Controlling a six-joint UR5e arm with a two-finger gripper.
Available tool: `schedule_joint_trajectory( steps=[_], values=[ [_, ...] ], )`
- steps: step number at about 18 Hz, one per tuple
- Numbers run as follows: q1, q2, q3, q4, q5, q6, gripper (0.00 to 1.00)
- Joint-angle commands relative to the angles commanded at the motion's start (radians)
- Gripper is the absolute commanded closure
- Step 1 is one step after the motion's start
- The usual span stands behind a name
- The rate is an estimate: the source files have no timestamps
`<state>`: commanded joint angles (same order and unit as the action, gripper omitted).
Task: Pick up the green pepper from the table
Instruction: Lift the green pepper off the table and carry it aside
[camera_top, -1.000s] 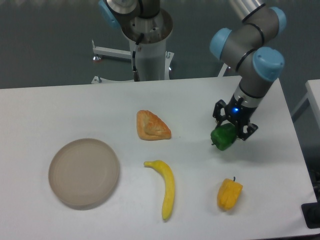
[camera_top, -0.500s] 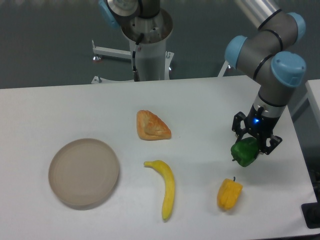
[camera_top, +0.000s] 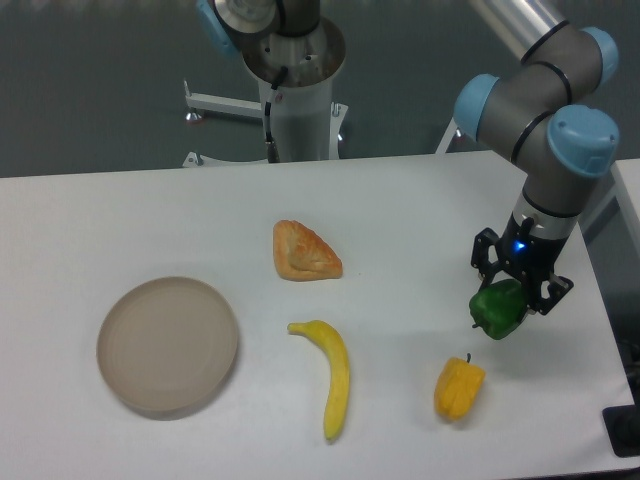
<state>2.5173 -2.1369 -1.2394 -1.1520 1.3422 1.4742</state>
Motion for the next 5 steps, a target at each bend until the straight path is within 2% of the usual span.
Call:
schedule_joint_trajectory(
  steps=[5],
  values=[
    [0.000,0.000,0.003,0.000,0.000,0.000,0.64]
  ],
)
